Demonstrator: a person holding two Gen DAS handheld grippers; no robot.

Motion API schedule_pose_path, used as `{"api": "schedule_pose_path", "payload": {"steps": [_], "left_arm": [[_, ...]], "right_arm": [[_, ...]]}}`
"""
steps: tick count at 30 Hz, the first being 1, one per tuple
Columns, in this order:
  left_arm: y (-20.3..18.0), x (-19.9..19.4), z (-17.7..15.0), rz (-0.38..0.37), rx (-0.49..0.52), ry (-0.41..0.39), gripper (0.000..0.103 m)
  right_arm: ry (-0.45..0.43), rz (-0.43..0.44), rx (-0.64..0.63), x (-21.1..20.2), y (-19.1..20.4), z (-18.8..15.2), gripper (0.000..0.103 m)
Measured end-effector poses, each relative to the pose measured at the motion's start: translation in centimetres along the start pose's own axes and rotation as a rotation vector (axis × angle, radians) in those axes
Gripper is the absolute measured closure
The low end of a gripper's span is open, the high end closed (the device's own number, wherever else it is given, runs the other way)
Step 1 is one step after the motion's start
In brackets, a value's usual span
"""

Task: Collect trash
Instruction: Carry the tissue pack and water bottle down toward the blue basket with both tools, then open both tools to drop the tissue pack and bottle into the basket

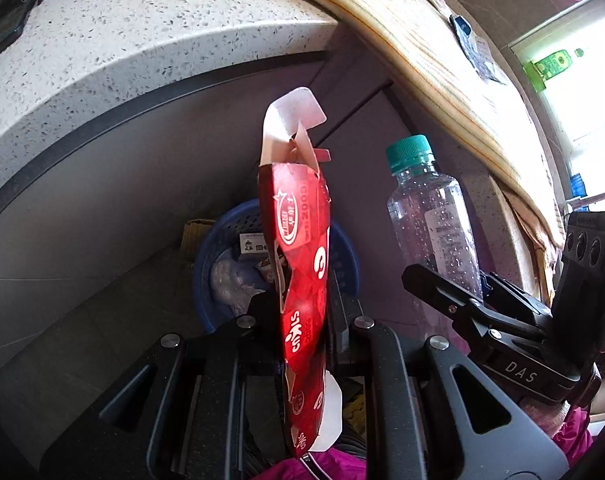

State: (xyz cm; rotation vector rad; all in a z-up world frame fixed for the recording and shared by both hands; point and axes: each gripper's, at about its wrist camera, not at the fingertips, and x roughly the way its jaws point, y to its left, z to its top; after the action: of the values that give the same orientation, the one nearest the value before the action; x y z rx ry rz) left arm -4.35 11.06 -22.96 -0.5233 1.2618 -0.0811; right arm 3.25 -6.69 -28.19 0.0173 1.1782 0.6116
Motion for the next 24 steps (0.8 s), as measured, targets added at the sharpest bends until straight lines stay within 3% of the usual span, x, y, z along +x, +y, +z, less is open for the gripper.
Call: {"api": "schedule_pose_path", "payload": {"steps": [10,15,17,19,24], "left_arm": [[0.3,0.3,0.6,-0.004,0.004,-0.003,0.085],[0.2,0.6,0.7,0.007,0.022,0.002,0.076],[0.4,0.8,0.7,0.02,0.019,0.012,0.06],[0.7,0.8,0.7,0.027,0.011,0.004,0.053],[1.4,0.6,0.4,0.045,0.004,0.004,0.053]], "right_arm": [[-0.006,-0.016,0.014,0.6,-0.2,-0.1,0.042],[-0.004,-0.021,0.014,0.7,-0.2,0.2,0.041],[-0.003,-0.026,0.016,0.7,-0.3,0.3,0.039],[-0.008,-0.028,0.02,0.6,-0.4,0.4,0.035],[-0.019,-0.031,0.026,0.3,-0.7,0.7,0.032]]}}
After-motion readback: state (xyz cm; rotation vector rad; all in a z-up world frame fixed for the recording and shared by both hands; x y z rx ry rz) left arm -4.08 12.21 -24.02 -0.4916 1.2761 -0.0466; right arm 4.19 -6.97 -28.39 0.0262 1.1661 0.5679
